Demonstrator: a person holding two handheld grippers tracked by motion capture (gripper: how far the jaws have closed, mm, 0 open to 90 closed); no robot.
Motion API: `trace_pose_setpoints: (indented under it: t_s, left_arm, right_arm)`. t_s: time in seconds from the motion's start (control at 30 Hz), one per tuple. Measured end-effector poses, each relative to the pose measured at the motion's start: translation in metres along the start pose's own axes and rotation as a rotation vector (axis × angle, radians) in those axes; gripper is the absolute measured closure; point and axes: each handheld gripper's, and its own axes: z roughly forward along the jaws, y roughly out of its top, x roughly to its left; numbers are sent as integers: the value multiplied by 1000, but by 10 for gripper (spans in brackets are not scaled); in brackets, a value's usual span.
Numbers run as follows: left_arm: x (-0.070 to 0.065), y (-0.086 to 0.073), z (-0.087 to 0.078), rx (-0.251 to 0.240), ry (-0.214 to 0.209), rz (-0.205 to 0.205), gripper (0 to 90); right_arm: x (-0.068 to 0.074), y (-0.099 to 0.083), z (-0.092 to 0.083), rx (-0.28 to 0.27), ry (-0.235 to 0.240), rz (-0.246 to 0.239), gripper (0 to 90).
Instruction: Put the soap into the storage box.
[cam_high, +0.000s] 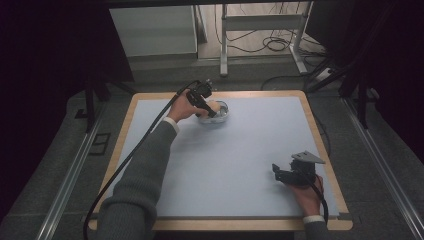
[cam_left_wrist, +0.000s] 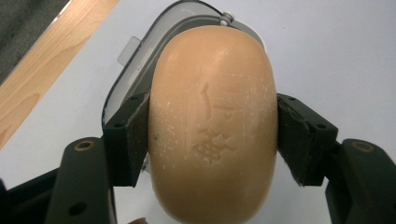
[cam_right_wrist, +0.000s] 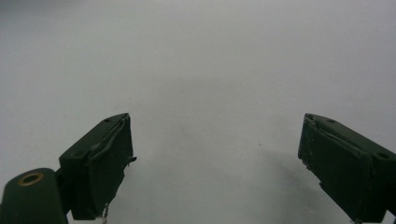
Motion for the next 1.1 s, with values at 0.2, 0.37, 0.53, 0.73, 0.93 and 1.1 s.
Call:
trace_pose_setpoints:
  t_s: [0.2, 0.37, 0.53, 0.73, 0.93, 1.1]
  left_arm:
    - [4, 7, 9, 7, -9, 15, 329]
    - [5, 13, 16, 14, -10, 25, 329]
    - [7, 14, 21, 18, -16, 22, 329]
    - [8, 12, 28, 29, -18, 10, 327]
    - [7, 11, 32, 19, -33, 0, 311]
    - [6, 9, 23, -5, -16, -4, 265]
  right_arm:
    - [0, 0, 0, 0, -1, 2, 102]
    - [0, 0, 0, 0, -1, 1, 102]
    - [-1, 0, 0, 1, 1, 4, 102]
    - [0, 0, 0, 3, 0, 2, 102]
    - [0, 0, 0, 3, 0, 1, 102]
    - [0, 0, 0, 5, -1, -1, 102]
